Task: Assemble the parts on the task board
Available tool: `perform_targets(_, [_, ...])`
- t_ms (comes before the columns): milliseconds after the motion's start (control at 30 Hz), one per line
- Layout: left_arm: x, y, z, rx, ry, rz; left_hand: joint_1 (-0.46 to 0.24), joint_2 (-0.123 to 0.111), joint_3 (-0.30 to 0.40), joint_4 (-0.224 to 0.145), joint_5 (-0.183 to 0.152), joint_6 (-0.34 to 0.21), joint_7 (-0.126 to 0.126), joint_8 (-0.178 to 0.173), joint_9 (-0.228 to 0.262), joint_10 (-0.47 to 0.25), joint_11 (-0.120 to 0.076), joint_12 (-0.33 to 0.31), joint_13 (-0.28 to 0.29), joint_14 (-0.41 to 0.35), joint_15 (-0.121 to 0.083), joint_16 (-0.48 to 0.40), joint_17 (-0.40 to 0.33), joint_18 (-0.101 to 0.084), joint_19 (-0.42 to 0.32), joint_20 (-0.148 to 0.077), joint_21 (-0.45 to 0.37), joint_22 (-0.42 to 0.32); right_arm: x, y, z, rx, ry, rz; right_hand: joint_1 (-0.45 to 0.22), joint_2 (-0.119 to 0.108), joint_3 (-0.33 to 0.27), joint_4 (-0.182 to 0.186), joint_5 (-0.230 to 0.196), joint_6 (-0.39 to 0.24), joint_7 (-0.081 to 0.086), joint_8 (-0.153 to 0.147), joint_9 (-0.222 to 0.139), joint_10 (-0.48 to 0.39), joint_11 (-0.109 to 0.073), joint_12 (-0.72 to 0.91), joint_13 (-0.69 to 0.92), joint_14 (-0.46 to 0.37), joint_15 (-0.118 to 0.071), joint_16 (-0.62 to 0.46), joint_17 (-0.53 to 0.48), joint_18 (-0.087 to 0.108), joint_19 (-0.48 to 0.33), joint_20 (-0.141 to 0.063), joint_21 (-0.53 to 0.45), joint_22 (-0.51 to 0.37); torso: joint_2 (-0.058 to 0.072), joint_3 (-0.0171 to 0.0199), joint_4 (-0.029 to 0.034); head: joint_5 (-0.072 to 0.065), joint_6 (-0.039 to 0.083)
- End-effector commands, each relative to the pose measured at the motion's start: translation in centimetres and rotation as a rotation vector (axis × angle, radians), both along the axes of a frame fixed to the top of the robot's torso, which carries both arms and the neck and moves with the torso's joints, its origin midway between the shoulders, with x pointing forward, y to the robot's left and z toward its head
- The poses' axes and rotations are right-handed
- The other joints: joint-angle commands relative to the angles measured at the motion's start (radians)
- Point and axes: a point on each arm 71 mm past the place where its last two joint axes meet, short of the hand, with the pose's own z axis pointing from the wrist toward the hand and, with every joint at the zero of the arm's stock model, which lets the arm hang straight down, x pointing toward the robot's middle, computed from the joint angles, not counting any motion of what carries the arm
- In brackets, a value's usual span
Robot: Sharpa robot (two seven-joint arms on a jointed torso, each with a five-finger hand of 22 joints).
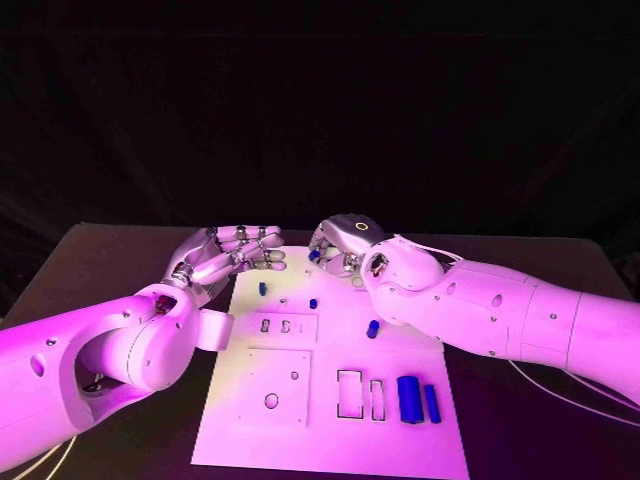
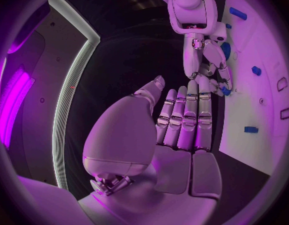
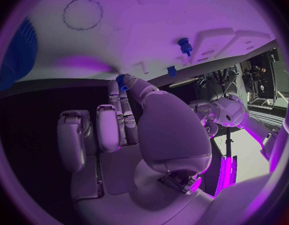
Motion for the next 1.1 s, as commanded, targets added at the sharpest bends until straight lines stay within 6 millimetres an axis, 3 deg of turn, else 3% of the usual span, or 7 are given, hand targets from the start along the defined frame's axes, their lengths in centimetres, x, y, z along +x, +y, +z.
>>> perform_targets(33, [-0.1, -0.2, 0.2, -0.006, -0.013, -0.022, -0.004, -0.002, 0.004, -0.004, 0.001, 0.0, 0.004, -0.005, -0.001, -0.001, 0.007, -0.006, 0.0, -0.003, 0.003, -0.006, -0.001, -0.001, -0.007, 0.002, 0.003, 0.001, 0.1, 0.0, -0.2, -0.017, 0.014, -0.003, -0.014, -0.016, 0.001, 0.013, -0.006, -0.028, 0.012, -0.018, -0.001, -0.025, 0.014, -0.02, -0.005, 0.038, 0.005, -0.01, -0.019, -0.005, 0.014, 0.001, -0.021, 0.12, 0.001, -0.0001, -0.0004, -0.001, 0.004])
perform_targets(200, [-0.1, -0.2, 0.3, -0.006, -0.013, -0.021, -0.004, -0.002, 0.004, -0.004, 0.001, 0.0, 0.004, -0.005, -0.001, -0.001, 0.007, -0.006, 0.0, -0.003, 0.003, -0.006, -0.001, -0.001, -0.007, 0.002, 0.003, 0.001, 0.1, 0.0, -0.1, -0.009, 0.005, -0.003, -0.039, -0.062, -0.022, 0.029, -0.041, -0.161, 0.03, -0.035, -0.031, -0.117, 0.04, -0.059, -0.021, 0.011, 0.027, -0.081, -0.117, 0.021, -0.062, 0.023, -0.094, 0.008, 0.001, 0.0003, -0.0016, -0.001, 0.005])
perform_targets(533, [0.1, 0.2, 0.2, -0.002, -0.012, -0.014, -0.006, -0.002, 0.005, -0.005, 0.001, -0.002, 0.006, -0.007, -0.001, -0.002, 0.009, -0.008, 0.0, -0.004, 0.005, -0.008, -0.001, -0.001, -0.01, 0.003, 0.004, 0.002, -1.0, -1.2, 0.4, 0.024, -0.019, 0.01, -0.036, -0.063, -0.044, 0.037, -0.026, -0.156, 0.029, -0.026, -0.031, -0.12, 0.039, -0.043, -0.019, 0.012, 0.026, -0.089, -0.127, 0.023, -0.063, 0.026, -0.101, 0.005, -0.001, 0.0007, -0.0082, 0.0, 0.01])
perform_targets(800, [0.2, 0.4, 0.2, -0.001, -0.01, -0.011, -0.006, -0.002, 0.005, -0.005, 0.001, -0.002, 0.006, -0.007, -0.001, -0.003, 0.009, -0.009, 0.0, -0.005, 0.005, -0.009, -0.002, -0.001, -0.011, 0.003, 0.005, 0.002, -2.5, -6.0, 2.2, 0.104, 0.061, -0.024, -0.031, -0.052, -0.034, 0.053, -0.01, -0.099, 0.027, -0.013, -0.022, 0.028, 0.014, 0.023, 0.009, 0.033, 0.008, -0.04, -0.064, 0.006, -0.014, 0.013, -0.055, 0.079, -0.014, -0.0016, -0.0211, -0.004, 0.011])
perform_targets(900, [0.3, 0.5, 0.2, 0.0, -0.01, -0.009, -0.006, -0.002, 0.005, -0.005, 0.001, -0.002, 0.006, -0.007, -0.001, -0.003, 0.009, -0.009, 0.0, -0.005, 0.005, -0.009, -0.002, -0.001, -0.011, 0.003, 0.005, 0.002, -2.6, -8.3, 2.6, 0.133, 0.155, -0.065, -0.042, -0.075, -0.057, 0.057, -0.004, -0.102, 0.02, -0.017, -0.023, 0.158, -0.008, 0.103, 0.057, 0.042, -0.009, -0.013, -0.027, -0.001, 0.009, 0.0, -0.033, 0.114, -0.019, -0.0026, -0.0239, -0.008, 0.011])
perform_targets(967, [0.3, 0.6, 0.1, 0.001, -0.01, -0.007, -0.005, -0.002, 0.006, -0.006, 0.001, -0.002, 0.005, -0.008, -0.001, -0.003, 0.009, -0.009, 0.0, -0.005, 0.005, -0.01, -0.002, -0.001, -0.013, 0.003, 0.005, 0.002, -2.6, -9.9, 2.6, 0.143, 0.22, -0.096, -0.048, -0.093, -0.104, 0.06, 0.012, -0.127, 0.008, -0.015, -0.024, 0.206, -0.023, 0.305, 0.249, 0.058, -0.024, 0.046, 0.055, -0.014, 0.044, -0.023, 0.004, 0.17, -0.022, -0.0031, -0.0257, -0.012, 0.011])
perform_targets(1100, [0.4, 0.7, 0.1, 0.001, -0.009, -0.006, -0.005, -0.001, 0.006, -0.007, 0.001, -0.002, 0.005, -0.008, -0.001, -0.003, 0.009, -0.009, 0.0, -0.005, 0.005, -0.01, -0.002, -0.001, -0.013, 0.004, 0.005, 0.002, -2.5, -12.0, 2.5, 0.133, 0.29, -0.142, -0.063, -0.08, -0.169, 0.088, 0.022, -0.177, 0.02, -0.005, -0.02, 0.248, -0.018, 0.982, 0.93, 0.074, -0.01, 0.133, 0.19, -0.029, 0.081, -0.015, 0.041, 0.229, -0.025, -0.0026, -0.0285, -0.014, 0.01])
